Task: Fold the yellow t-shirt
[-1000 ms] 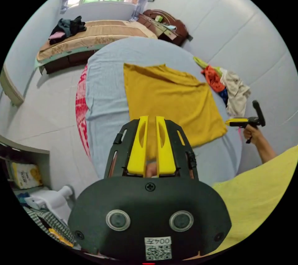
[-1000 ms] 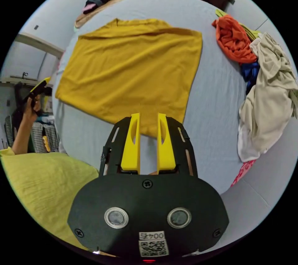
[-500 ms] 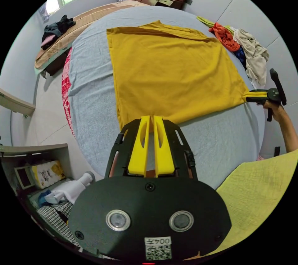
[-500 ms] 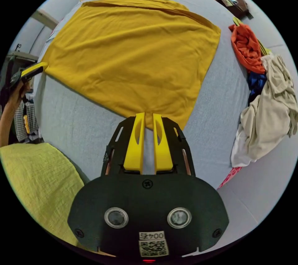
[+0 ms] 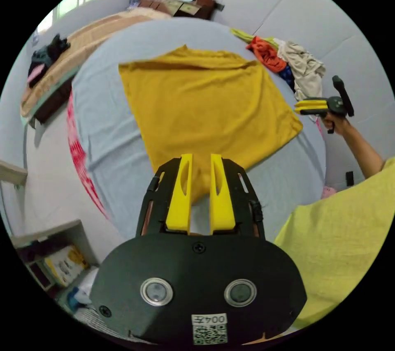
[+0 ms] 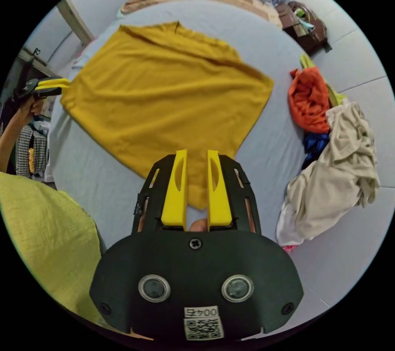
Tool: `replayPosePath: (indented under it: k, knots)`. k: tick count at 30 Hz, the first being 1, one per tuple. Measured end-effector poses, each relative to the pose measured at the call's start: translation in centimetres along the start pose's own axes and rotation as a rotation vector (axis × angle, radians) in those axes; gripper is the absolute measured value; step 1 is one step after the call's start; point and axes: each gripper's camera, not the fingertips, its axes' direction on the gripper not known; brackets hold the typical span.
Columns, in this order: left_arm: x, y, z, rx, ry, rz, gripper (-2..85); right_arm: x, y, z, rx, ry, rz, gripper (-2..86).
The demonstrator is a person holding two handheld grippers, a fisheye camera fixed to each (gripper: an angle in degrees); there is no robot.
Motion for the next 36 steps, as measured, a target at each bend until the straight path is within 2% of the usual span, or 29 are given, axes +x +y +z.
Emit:
replayPosePath:
  k: [3, 6, 8, 15, 19, 22, 27, 32, 36]
  knots:
    - [-1.2, -4.5, -0.7, 0.06, -0.138, 0.171, 9.1, 2.5, -3.6, -0.4, 0.087, 0.018, -0.051, 8.8]
    - [-3.1, -9.2, 0.8, 0.058, -0.261, 0.295, 9.6, 4.1, -7.7, 1.3, 0.07, 0.081, -0.137, 10.3]
    - [-4.4, -11.7, 2.1, 0.027, -0.263, 0.349, 9.5, 4.8, -10.4, 2.9, 0.063, 0.151, -0.212, 10.2]
    - [-7.2, -17.4, 6.2, -0.12, -0.249, 0.577, 10.7, 6.0, -14.4, 7.6, -0.095, 0.164, -0.468, 10.4]
    - [-8.4, -18.7, 7.5, -0.168, -0.233, 0.627, 9.9, 6.8, -14.7, 9.8, -0.164, 0.202, -0.568, 8.8]
    - [-10.0, -19.5, 8.4, -0.185, -0.204, 0.608, 7.0, 8.1, -14.3, 10.7, -0.172, 0.221, -0.588, 3.6]
    - [-14.9, -20.8, 8.7, -0.195, -0.108, 0.465, 2.3, 13.0, -13.8, 11.1, -0.129, 0.123, -0.456, 0.6]
    - [-20.2, -21.1, 9.0, -0.169, -0.011, 0.267, 2.2, 21.9, -11.7, 11.8, -0.029, -0.073, -0.055, 4.7]
    - [-25.3, -20.4, 7.6, -0.099, 0.116, 0.12, 3.6, 27.6, -7.5, 11.5, 0.069, -0.234, 0.143, 7.6]
